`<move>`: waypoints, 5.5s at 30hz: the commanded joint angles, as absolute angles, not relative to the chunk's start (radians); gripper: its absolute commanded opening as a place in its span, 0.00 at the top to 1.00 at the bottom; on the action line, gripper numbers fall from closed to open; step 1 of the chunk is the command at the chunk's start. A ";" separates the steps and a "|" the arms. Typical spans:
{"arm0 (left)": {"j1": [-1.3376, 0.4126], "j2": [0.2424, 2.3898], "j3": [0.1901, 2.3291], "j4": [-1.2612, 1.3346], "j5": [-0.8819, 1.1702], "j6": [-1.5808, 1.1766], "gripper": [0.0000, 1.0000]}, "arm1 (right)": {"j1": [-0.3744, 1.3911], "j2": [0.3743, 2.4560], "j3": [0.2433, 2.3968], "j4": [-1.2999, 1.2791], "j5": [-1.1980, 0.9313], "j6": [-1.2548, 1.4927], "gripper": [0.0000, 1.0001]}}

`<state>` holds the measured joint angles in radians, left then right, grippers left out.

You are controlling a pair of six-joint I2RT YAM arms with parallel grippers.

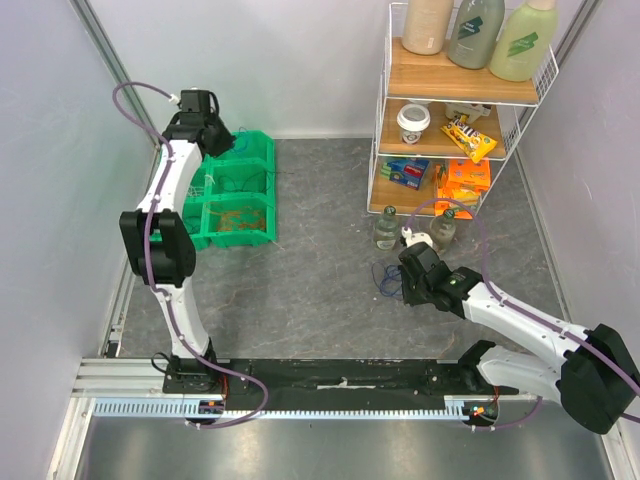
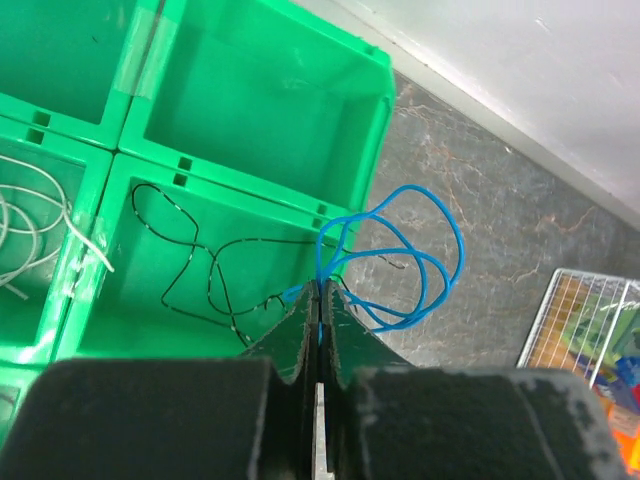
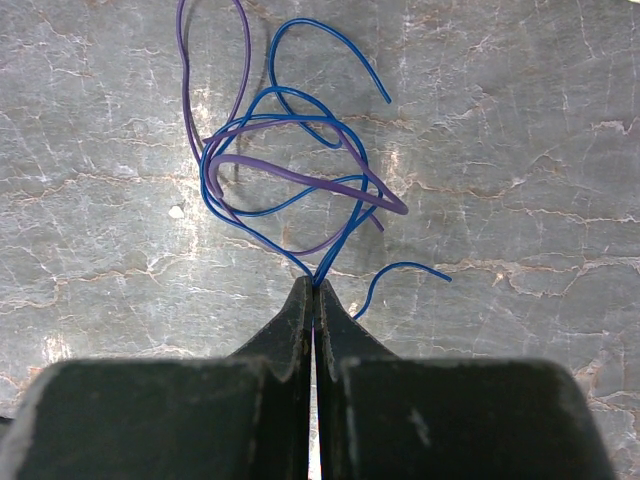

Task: Untangle the cables

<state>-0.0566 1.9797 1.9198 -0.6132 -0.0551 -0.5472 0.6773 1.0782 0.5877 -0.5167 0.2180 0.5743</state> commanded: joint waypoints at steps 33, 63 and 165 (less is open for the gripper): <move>-0.234 1.485 1.234 -0.350 0.370 -0.451 0.44 | 0.805 1.347 0.776 -0.281 -0.078 0.425 1.00; -0.759 1.664 1.124 -0.400 0.476 -0.345 0.32 | 0.769 1.213 0.646 -0.313 0.086 0.554 0.55; -0.689 1.239 1.537 -0.446 0.196 -0.287 0.98 | 0.759 1.206 1.026 -0.224 0.009 0.400 0.20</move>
<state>-0.6930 1.2812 1.4830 -0.4698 0.1600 -0.2512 0.7616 1.2209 0.9421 -0.2775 0.0013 0.4225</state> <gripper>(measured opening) 0.031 0.808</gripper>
